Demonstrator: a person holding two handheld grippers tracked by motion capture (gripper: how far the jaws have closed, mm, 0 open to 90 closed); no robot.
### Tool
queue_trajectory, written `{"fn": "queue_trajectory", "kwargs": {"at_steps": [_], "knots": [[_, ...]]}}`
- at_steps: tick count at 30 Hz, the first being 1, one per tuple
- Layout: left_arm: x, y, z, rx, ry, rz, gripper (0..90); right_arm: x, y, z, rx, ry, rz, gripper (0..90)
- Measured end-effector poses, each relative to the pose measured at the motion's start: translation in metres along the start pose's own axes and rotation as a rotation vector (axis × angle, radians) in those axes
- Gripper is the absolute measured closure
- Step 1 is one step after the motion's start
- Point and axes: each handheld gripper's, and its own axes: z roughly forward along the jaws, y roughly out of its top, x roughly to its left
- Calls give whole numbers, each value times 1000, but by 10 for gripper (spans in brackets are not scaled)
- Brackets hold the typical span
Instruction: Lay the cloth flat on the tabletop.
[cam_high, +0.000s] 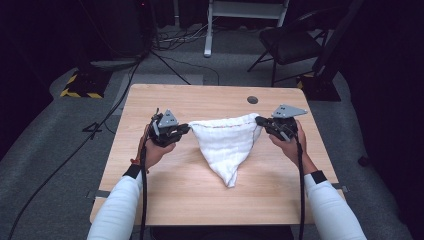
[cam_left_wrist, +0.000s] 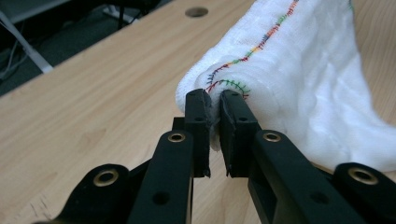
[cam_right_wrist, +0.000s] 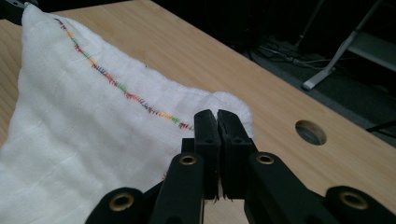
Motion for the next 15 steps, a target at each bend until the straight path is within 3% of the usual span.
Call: {"fn": "queue_trajectory", "kwargs": {"at_steps": [15], "knots": [[-21,49,-48,-131,29,92,821,0,35,-57,-169,-60,-23,877]]}}
